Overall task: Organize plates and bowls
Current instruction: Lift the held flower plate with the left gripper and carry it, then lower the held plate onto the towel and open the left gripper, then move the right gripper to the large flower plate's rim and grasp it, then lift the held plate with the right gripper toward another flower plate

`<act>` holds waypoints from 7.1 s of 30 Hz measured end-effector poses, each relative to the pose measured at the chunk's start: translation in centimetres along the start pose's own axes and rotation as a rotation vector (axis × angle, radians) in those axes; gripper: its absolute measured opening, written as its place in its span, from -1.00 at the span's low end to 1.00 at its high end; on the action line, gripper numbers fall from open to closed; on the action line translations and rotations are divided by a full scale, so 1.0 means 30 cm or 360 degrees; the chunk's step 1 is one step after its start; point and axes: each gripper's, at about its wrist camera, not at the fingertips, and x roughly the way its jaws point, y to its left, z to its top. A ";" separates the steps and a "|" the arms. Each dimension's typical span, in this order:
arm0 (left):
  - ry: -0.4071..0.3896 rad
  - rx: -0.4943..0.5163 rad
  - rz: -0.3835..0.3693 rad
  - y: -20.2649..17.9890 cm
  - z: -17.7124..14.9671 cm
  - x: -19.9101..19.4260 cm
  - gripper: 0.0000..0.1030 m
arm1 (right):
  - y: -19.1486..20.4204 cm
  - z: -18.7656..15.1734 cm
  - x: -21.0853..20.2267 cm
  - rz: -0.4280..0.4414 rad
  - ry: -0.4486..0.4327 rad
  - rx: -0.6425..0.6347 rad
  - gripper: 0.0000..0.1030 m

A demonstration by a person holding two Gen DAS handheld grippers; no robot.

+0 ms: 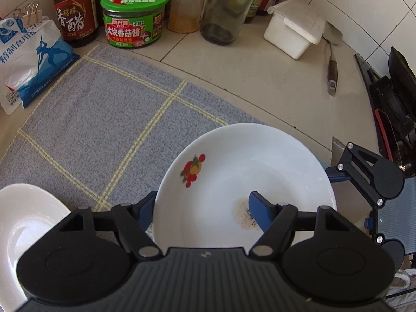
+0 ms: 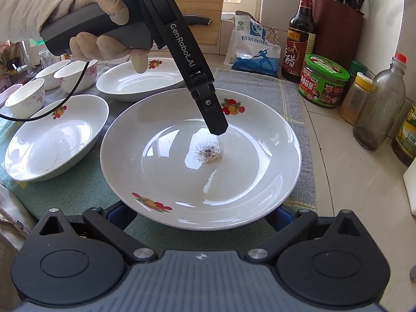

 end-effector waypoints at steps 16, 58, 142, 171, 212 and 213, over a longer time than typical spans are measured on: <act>-0.0098 0.0044 0.0034 0.098 0.163 0.069 0.43 | -0.149 0.091 0.110 -0.0091 -0.0011 -0.0034 1.00; -0.0307 0.0053 0.0276 0.057 0.121 -0.043 0.76 | -0.158 0.050 0.066 -0.0140 -0.0007 0.0147 1.00; -0.0699 -0.0401 0.0684 -0.254 -1.095 -0.212 1.00 | 0.398 0.197 0.084 0.0229 0.0134 0.0278 1.00; -0.0705 -0.0410 0.0695 -0.235 -1.074 -0.199 1.00 | 0.344 0.338 0.324 0.0721 0.0438 0.0099 1.00; -0.0592 -0.0329 0.0616 -0.213 -1.029 -0.223 0.97 | 0.318 0.439 0.380 0.1028 0.0738 0.0063 1.00; -0.0591 -0.0332 0.0611 -0.213 -1.024 -0.227 0.97 | 0.312 0.441 0.375 0.1028 0.0733 0.0061 1.00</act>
